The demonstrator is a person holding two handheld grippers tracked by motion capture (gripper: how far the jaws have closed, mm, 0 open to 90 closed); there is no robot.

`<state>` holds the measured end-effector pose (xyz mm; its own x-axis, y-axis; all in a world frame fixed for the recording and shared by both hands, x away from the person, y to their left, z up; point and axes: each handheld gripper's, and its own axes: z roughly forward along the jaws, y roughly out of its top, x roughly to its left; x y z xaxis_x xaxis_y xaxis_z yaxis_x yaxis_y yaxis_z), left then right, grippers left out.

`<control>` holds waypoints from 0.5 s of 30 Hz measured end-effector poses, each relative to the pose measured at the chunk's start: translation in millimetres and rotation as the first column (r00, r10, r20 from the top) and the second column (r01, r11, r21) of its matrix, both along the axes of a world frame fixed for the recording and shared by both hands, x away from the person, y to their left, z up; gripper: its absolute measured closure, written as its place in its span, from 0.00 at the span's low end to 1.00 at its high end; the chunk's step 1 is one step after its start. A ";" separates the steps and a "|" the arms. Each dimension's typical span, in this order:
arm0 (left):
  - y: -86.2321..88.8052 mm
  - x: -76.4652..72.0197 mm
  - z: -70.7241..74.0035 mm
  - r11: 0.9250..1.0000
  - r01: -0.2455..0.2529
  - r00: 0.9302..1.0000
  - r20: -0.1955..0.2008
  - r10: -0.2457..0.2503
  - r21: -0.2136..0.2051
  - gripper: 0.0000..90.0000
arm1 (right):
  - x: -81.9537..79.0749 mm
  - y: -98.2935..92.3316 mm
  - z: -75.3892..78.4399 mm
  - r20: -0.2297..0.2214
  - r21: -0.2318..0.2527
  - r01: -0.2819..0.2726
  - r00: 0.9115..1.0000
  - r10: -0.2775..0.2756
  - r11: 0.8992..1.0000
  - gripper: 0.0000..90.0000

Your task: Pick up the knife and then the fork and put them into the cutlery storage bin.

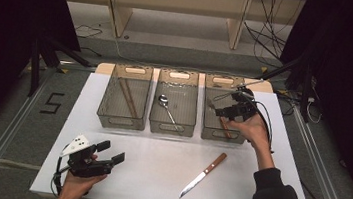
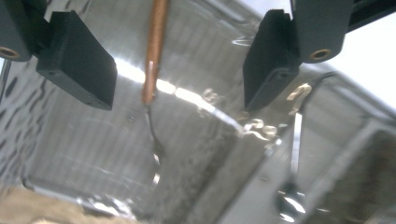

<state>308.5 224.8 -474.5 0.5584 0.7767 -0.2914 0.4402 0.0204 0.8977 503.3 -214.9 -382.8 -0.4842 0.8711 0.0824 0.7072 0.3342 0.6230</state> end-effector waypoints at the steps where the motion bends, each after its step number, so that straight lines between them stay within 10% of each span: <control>1: 0.1 0.0 0.0 1.000 0.000 1.000 0.001 0.000 0.002 0.22 | -3.4 0.0 3.0 0.010 0.009 -0.018 1.000 0.018 1.000 0.29; 7: -0.2 0.0 0.0 1.000 0.000 1.000 0.000 0.000 0.002 0.22 | -32.3 4.2 20.9 0.076 0.034 -0.150 0.986 0.147 0.988 0.27; 15: -0.3 -0.2 0.1 1.000 0.000 1.000 -0.001 0.000 0.001 0.22 | -69.7 15.4 27.9 0.090 -0.014 -0.339 0.937 0.339 0.941 0.25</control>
<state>308.2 224.6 -474.4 0.5583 0.7769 -0.2910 0.4406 0.0195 0.8975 433.7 -199.5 -354.9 -0.7560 0.6540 0.0265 0.4937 0.5431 0.6792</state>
